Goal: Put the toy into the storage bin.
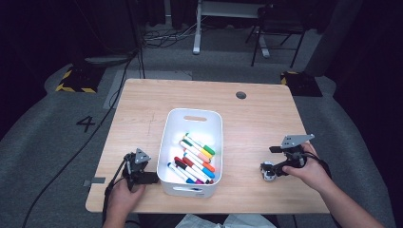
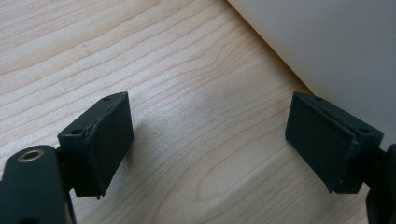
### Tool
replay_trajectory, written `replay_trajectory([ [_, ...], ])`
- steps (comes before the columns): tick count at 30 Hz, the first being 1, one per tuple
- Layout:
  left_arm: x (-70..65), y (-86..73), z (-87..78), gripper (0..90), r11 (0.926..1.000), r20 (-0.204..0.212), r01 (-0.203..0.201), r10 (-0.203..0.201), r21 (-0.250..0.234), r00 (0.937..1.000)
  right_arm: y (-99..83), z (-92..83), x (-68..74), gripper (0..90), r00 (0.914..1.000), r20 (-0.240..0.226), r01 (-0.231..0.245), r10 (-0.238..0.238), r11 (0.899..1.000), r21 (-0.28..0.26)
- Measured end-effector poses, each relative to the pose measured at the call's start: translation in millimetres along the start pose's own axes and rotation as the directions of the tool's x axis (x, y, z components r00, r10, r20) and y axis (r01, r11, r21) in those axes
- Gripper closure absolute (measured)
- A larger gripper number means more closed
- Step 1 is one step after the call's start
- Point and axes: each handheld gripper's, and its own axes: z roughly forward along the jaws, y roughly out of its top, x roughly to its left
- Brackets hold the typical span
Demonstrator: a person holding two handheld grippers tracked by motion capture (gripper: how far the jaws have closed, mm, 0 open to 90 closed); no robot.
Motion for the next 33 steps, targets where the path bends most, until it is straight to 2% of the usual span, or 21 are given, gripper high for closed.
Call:
replay_trajectory([
  [3,0.2,0.2,-0.1,15.5,1.0000,-0.004,0.001,-0.001,0.003,1.0000,-8.1,3.4,-0.5,17.1,0.9999,-0.002,-0.013,0.013,1.000,-0.003],
  [8,0.7,0.5,-0.1,15.4,1.0000,-0.008,0.000,0.000,0.003,1.0000,-26.0,13.4,0.2,17.0,0.9996,-0.003,0.028,-0.028,0.999,0.017],
  [14,0.9,0.6,-0.1,15.4,1.0000,-0.012,0.003,-0.003,0.005,0.9999,-37.5,24.4,3.2,16.7,0.9985,-0.025,0.049,-0.049,0.998,0.034],
  [20,0.9,0.6,-0.1,15.4,1.0000,-0.012,0.004,-0.004,0.004,0.9999,-48.1,32.3,5.3,17.8,0.9969,0.015,0.076,-0.077,0.994,0.078],
  [25,0.9,0.6,-0.1,15.3,1.0000,-0.013,0.004,-0.004,0.005,0.9999,-53.8,31.9,5.6,19.2,0.9983,0.021,0.054,-0.055,0.998,0.044],
  [28,0.9,0.6,-0.1,15.4,1.0000,-0.013,0.004,-0.004,0.005,0.9999,-54.4,30.9,4.8,21.2,0.9978,0.022,0.062,-0.063,0.997,0.045],
  [30,0.8,0.5,-0.1,15.4,1.0000,-0.010,0.006,-0.006,0.004,0.9999,-54.7,30.6,5.9,23.6,0.9988,0.025,0.041,-0.042,0.999,0.035],
  [33,0.8,0.5,-0.1,15.4,1.0000,-0.009,0.007,-0.007,0.005,0.9999,-55.7,29.7,6.3,22.8,0.9985,0.019,0.050,-0.051,0.998,0.036],
])
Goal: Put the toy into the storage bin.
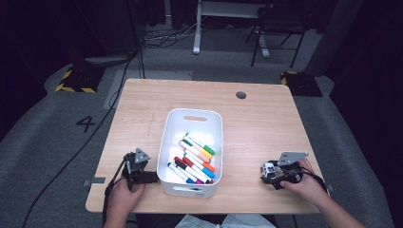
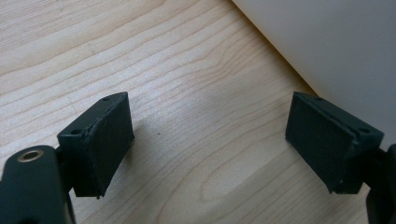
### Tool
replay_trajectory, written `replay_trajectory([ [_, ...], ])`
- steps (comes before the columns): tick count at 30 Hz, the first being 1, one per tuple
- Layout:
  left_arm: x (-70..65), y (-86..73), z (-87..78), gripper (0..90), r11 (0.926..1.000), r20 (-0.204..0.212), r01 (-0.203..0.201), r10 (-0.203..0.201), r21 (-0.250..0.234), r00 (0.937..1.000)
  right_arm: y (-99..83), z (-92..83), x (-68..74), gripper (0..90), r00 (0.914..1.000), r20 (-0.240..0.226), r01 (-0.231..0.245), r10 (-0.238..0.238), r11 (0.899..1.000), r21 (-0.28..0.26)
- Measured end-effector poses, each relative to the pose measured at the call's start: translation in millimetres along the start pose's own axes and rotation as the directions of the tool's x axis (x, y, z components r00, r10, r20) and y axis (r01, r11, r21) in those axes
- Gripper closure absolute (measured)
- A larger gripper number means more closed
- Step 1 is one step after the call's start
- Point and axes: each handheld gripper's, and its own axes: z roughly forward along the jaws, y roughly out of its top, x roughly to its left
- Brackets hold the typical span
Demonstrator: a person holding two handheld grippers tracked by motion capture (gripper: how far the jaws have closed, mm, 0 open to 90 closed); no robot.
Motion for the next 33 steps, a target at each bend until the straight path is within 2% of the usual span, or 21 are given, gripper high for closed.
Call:
replay_trajectory([
  [3,-0.1,0.0,0.1,15.4,1.0000,0.001,0.001,-0.001,-0.001,1.0000,-0.7,-0.2,-0.5,22.2,0.9999,-0.006,0.012,-0.012,1.000,-0.002],
  [15,0.0,0.0,0.0,15.4,1.0000,0.000,0.001,-0.001,0.000,1.0000,-1.2,-2.8,0.6,24.5,0.9999,0.010,-0.007,0.007,1.000,0.009],
  [17,-0.1,0.0,0.1,15.3,1.0000,0.001,0.001,-0.001,-0.001,1.0000,-0.4,-3.3,0.9,26.3,0.9998,0.021,-0.005,0.005,1.000,0.012],
  [18,-0.1,0.0,0.1,15.3,1.0000,0.002,0.001,-0.001,0.000,1.0000,-0.1,-4.1,0.8,33.6,0.9994,0.033,-0.008,0.008,1.000,0.016],
  [20,-0.1,0.0,0.0,15.4,1.0000,0.001,0.001,-0.001,0.001,1.0000,0.3,-7.2,-1.4,34.9,0.9997,0.010,-0.024,0.024,1.000,0.006],
  [21,0.0,0.0,0.1,15.3,1.0000,0.001,0.001,-0.001,-0.001,1.0000,0.4,-7.3,-1.2,35.0,0.9995,0.009,-0.030,0.030,1.000,0.009],
  [23,0.0,0.0,0.0,15.3,1.0000,0.000,0.001,-0.001,0.000,1.0000,1.2,-7.3,-0.6,35.0,0.9998,0.018,-0.006,0.005,1.000,0.021],
  [27,0.0,0.0,0.0,15.4,1.0000,0.000,0.001,-0.001,0.000,1.0000,2.9,-6.2,0.7,34.8,0.9995,0.032,0.003,-0.004,1.000,0.030],
  [33,-0.1,0.0,0.1,15.3,1.0000,0.001,0.001,-0.001,0.000,1.0000,4.6,0.9,1.2,28.4,0.9983,0.036,-0.046,0.046,0.999,0.009],
])
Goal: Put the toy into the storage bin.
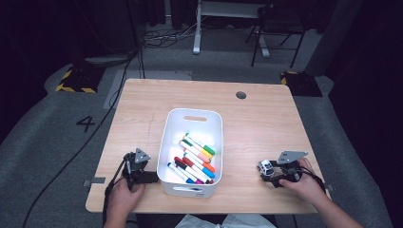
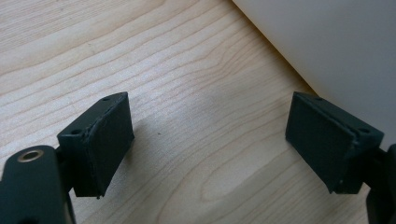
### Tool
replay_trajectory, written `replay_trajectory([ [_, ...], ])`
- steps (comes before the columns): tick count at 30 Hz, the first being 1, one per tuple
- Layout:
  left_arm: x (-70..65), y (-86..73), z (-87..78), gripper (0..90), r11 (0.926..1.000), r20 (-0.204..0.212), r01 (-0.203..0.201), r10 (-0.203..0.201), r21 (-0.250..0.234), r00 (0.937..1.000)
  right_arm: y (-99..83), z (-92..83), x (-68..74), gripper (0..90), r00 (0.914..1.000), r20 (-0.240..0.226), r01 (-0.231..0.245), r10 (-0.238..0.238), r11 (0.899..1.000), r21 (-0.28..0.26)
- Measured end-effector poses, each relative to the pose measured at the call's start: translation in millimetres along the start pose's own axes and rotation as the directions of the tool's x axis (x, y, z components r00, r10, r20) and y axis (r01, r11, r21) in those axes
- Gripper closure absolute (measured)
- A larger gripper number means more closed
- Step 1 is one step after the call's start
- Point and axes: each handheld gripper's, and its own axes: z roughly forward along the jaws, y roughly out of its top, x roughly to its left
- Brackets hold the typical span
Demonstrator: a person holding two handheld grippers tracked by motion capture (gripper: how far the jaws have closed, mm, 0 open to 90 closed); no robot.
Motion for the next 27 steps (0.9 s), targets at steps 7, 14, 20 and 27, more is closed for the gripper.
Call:
replay_trajectory([
  [7,0.0,0.0,0.0,15.4,1.0000,-0.003,0.000,0.000,-0.002,1.0000,6.1,3.3,1.4,37.7,0.9996,0.024,-0.017,0.017,1.000,0.002],
  [14,0.0,0.0,0.0,15.4,1.0000,-0.003,0.001,-0.001,-0.001,1.0000,10.1,-6.4,0.5,50.4,0.9995,0.023,-0.023,0.023,1.000,0.002],
  [20,0.1,0.1,-0.1,15.4,1.0000,-0.006,-0.001,0.001,-0.001,1.0000,13.0,-7.9,3.6,50.5,0.9996,0.027,0.003,-0.003,1.000,0.003],
  [27,0.1,0.1,-0.1,15.4,1.0000,-0.007,-0.001,0.001,-0.001,1.0000,31.4,-20.9,12.9,50.6,0.9996,0.020,0.020,-0.020,1.000,-0.008],
])
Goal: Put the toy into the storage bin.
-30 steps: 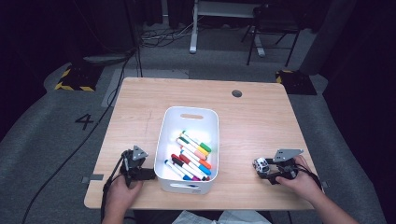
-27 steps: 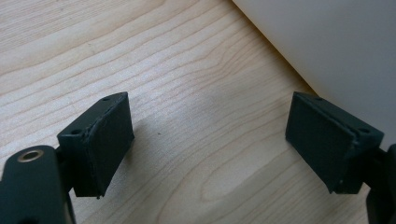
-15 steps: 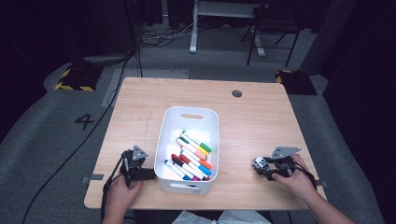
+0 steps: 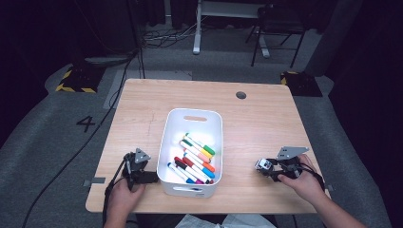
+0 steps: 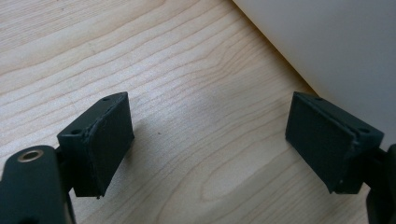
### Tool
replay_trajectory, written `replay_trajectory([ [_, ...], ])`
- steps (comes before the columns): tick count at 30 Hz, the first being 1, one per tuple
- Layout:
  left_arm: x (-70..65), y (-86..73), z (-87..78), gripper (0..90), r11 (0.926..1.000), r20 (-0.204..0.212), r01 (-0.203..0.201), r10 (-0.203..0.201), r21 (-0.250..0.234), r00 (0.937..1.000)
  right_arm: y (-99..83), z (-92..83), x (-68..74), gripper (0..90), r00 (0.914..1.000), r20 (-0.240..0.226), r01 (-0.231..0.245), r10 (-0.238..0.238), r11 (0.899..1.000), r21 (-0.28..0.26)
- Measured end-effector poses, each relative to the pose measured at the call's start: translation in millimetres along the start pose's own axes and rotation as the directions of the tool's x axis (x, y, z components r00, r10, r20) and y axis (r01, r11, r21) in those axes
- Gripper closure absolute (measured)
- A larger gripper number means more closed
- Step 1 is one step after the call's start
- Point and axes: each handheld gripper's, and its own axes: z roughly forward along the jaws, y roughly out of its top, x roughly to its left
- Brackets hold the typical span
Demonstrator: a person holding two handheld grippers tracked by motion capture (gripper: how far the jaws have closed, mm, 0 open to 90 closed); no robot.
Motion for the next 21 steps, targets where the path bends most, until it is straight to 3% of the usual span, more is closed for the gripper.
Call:
replay_trajectory([
  [21,-0.9,-0.1,0.0,15.3,1.0000,-0.007,0.007,-0.007,-0.001,1.0000,65.0,-33.7,-0.2,50.5,0.9977,-0.061,0.024,-0.029,0.996,-0.086],
])
